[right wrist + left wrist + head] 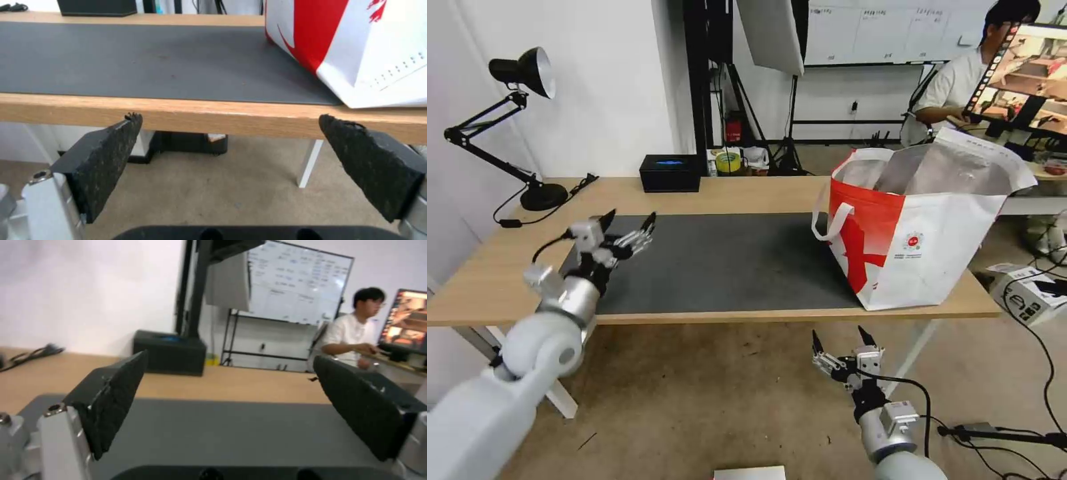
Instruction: Pick up the trash from the table and place it into the takeout bag.
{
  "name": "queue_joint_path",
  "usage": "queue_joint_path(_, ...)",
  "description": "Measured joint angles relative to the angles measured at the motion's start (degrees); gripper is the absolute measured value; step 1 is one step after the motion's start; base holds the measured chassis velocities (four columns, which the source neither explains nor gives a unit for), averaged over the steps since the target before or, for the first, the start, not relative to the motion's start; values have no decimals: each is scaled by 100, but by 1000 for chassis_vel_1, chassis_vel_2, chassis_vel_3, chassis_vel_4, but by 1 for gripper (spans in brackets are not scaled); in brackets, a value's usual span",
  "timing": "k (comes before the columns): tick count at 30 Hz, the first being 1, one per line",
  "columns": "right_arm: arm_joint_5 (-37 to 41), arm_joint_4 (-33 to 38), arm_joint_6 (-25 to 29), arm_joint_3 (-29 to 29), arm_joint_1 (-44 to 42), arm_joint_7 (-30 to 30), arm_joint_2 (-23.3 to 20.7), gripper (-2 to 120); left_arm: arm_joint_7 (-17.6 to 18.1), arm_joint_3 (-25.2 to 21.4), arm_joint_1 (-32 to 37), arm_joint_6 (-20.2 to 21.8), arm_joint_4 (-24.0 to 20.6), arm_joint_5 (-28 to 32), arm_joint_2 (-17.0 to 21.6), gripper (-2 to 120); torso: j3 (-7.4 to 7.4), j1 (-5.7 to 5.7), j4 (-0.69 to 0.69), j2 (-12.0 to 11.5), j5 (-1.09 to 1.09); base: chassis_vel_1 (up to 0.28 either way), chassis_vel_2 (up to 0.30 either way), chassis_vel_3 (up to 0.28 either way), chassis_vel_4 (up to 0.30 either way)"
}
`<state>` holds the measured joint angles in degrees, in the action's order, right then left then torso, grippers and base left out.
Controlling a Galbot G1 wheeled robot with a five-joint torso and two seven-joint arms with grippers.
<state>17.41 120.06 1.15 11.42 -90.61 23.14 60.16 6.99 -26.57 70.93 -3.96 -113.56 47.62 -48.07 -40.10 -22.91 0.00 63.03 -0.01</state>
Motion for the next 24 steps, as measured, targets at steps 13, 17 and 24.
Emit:
queue_joint_path(13,0,0,0,0,0,0,0,100,-304,-787,1410,-544,43,-622,-716,100,0,-1,-1,0,1,0,0,0,0)
queue_joint_path(17,0,0,0,0,0,0,0,100,-445,-983,1886,-871,194,-838,-1003,100,-1,0,0,0,0,0,0,0,0)
queue_joint_path(24,0,0,0,0,0,0,0,100,-759,-1266,2370,-1407,471,-884,-1163,100,0,0,0,0,1,0,0,0,0)
